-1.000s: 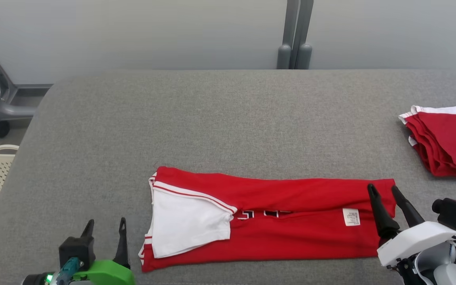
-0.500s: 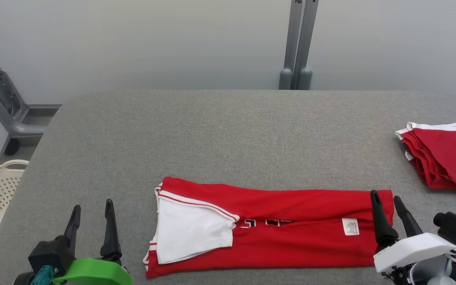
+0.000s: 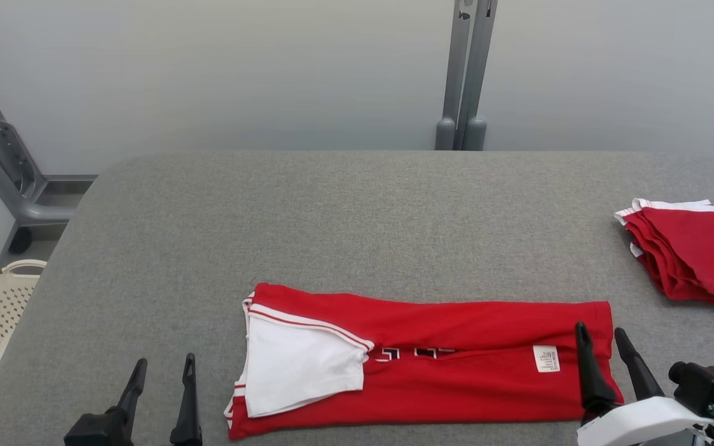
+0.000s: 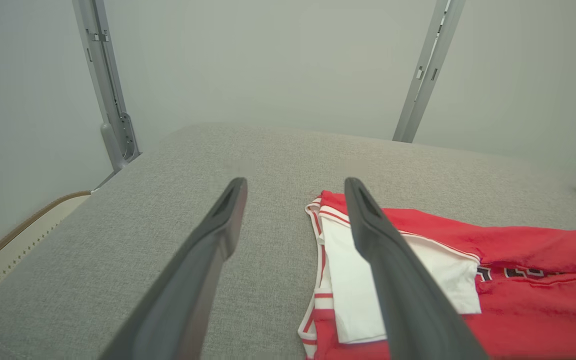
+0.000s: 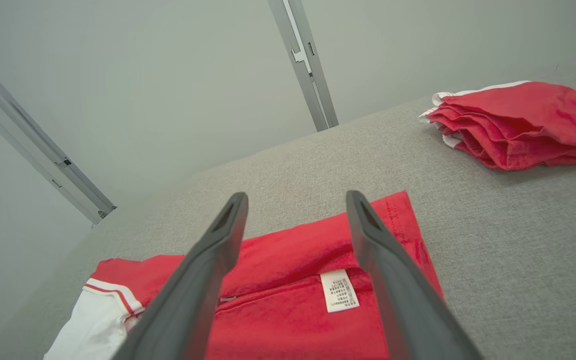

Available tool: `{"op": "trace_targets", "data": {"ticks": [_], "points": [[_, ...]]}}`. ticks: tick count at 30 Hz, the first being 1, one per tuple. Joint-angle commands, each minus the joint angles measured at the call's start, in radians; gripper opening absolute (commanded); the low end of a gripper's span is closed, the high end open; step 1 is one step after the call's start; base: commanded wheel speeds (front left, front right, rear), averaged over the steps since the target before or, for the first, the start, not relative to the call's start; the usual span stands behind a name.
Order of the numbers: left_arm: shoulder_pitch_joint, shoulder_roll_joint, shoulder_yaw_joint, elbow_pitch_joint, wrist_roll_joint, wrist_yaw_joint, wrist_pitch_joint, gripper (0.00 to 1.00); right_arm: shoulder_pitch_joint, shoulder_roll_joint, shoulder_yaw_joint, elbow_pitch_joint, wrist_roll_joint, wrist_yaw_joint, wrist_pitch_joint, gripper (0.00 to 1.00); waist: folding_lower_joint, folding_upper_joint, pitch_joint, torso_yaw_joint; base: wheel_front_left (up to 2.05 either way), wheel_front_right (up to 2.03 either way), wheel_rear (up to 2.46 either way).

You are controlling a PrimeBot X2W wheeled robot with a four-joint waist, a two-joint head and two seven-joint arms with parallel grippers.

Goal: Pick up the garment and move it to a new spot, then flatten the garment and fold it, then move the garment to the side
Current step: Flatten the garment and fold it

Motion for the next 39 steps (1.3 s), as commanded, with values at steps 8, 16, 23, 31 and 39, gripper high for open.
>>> {"op": "trace_targets", "data": {"ticks": [8,16,23,31,39], "points": [[0.018,0.006,0.008,0.039,0.004,-0.021,-0.003,1.00,0.028,0.000,0.031,-0.005,0.003,0.000,-0.018,1.00,0.0000,0.0000,0.002,-0.008,0.00,0.00,0.00],[-0.008,0.002,-0.009,0.047,0.019,-0.026,0.002,1.00,0.012,0.000,0.041,0.004,0.002,0.000,-0.009,1.00,0.0000,0.0000,0.010,-0.009,0.00,0.00,0.00],[-0.017,0.000,-0.020,0.048,0.019,-0.021,0.010,1.00,0.008,0.000,0.030,0.001,-0.003,0.000,-0.005,1.00,0.0000,0.0000,0.020,-0.013,0.00,0.00,0.00],[-0.025,0.001,-0.038,0.035,0.029,-0.022,0.014,1.00,-0.030,-0.001,-0.136,-0.001,-0.086,0.000,0.131,1.00,0.0000,0.0000,0.037,-0.016,0.00,0.00,0.00],[-0.044,-0.003,-0.052,0.028,0.025,-0.029,0.022,1.00,-0.105,-0.019,-0.254,0.028,-0.187,0.000,0.314,1.00,0.0000,0.0000,0.081,-0.006,0.00,0.00,0.00]]}}
